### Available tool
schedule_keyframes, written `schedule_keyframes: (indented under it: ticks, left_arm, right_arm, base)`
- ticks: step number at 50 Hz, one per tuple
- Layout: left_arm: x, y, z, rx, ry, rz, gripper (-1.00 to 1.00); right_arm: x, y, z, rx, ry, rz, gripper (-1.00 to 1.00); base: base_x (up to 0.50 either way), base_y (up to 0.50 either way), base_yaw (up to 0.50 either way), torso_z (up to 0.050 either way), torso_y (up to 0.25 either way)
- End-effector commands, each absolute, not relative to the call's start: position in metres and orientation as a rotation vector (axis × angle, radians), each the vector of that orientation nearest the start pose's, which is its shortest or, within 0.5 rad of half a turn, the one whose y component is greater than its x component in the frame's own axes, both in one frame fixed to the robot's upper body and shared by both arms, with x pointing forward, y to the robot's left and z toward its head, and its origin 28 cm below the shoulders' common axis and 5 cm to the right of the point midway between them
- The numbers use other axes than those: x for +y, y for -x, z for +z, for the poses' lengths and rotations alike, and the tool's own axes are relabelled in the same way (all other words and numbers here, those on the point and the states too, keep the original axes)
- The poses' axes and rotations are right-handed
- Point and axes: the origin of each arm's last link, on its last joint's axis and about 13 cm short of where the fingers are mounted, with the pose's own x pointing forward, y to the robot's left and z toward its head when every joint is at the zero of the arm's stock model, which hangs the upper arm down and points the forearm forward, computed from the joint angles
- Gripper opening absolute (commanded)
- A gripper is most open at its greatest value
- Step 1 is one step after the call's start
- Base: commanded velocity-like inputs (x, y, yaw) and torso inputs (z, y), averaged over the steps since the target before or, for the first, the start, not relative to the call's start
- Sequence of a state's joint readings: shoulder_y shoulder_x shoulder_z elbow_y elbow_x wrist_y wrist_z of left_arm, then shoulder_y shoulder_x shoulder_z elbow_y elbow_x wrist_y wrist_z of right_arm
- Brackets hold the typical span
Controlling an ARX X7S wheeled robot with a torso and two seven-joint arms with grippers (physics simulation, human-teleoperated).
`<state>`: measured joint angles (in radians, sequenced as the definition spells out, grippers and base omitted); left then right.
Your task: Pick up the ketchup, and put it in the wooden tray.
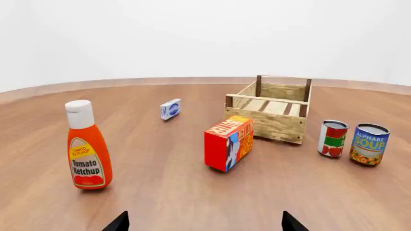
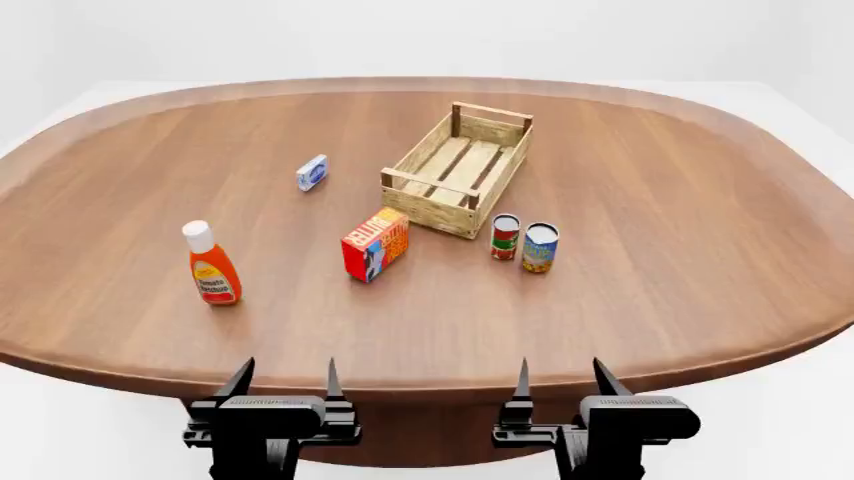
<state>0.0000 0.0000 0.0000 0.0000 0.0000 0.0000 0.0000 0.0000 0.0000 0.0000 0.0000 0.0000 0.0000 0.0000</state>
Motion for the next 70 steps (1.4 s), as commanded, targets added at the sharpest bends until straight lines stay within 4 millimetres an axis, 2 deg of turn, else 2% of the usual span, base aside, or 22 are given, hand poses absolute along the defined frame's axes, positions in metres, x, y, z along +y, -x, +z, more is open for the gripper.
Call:
schedule_keyframes:
  ticks: [1,17,41,62,70]
  left_arm:
    - [0.206,-0.211,0.013,-0.001,0.001,0.001,1.00]
    - [0.207,-0.211,0.019,-0.008,0.019,0.000,1.00]
    - [0.210,-0.211,0.029,-0.027,0.033,0.014,1.00]
    - [0.214,-0.211,0.051,-0.044,0.043,0.041,1.00]
    - [0.217,-0.211,0.056,-0.060,0.050,0.049,1.00]
  right_arm:
    - [-0.096,-0.211,0.013,-0.004,0.005,0.003,1.00]
    - [-0.091,-0.216,0.024,-0.027,0.030,0.037,1.00]
    - [-0.087,-0.222,0.037,-0.053,0.022,0.065,1.00]
    - [-0.087,-0.225,0.043,-0.071,0.008,0.067,1.00]
    - [-0.087,-0.226,0.045,-0.082,-0.060,0.069,1.00]
  base:
    - [0.00,0.00,0.00,0.000,0.000]
    - [0.00,-0.02,0.00,0.000,0.000]
    - [0.00,-0.50,0.00,0.000,0.000]
    - [0.00,-0.50,0.00,0.000,0.000]
    - [0.00,0.00,0.00,0.000,0.000]
